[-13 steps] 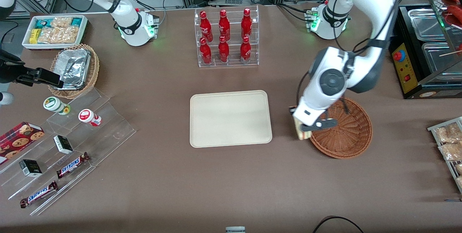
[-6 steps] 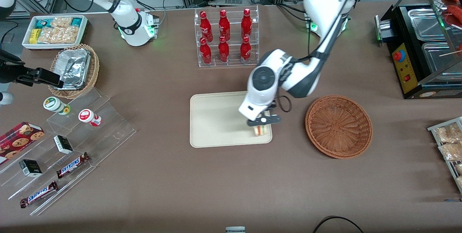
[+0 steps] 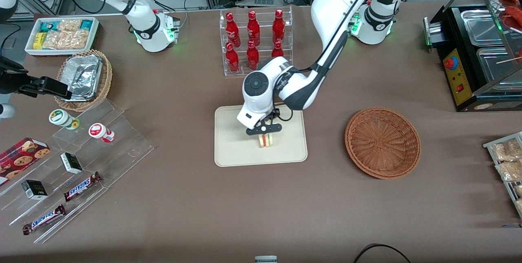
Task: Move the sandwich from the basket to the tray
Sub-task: 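Lower the held sandwich onto the cream tray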
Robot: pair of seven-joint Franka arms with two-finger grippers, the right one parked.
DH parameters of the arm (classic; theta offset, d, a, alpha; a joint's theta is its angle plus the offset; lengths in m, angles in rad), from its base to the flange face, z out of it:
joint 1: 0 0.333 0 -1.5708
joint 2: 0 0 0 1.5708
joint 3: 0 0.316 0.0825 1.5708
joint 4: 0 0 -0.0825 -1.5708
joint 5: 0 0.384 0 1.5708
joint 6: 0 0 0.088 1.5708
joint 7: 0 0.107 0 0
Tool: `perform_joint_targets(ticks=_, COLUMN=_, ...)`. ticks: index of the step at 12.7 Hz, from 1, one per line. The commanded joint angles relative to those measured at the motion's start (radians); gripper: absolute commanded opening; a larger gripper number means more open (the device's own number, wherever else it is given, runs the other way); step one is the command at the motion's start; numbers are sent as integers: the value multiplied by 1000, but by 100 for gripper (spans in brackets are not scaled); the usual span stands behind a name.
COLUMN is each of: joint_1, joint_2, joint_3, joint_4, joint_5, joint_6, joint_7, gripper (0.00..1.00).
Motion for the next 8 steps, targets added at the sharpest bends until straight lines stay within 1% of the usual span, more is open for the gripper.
perform_joint_targets(ticks=1, joint_1=-13, joint_2=29, joint_3=14, joint_4=58, joint_5=-4, joint_6=-27, joint_7=-24, gripper=0)
perform_joint_targets(ticks=5, joint_1=-9, joint_2=34, joint_3=15, joint_4=65, joint_5=-4, joint_6=-25, joint_7=-25, gripper=0)
perform_joint_targets(ticks=8, joint_1=-5, joint_2=72, joint_3=15, joint_4=111, joint_5=-6, joint_6=-38, joint_7=-46, gripper=0)
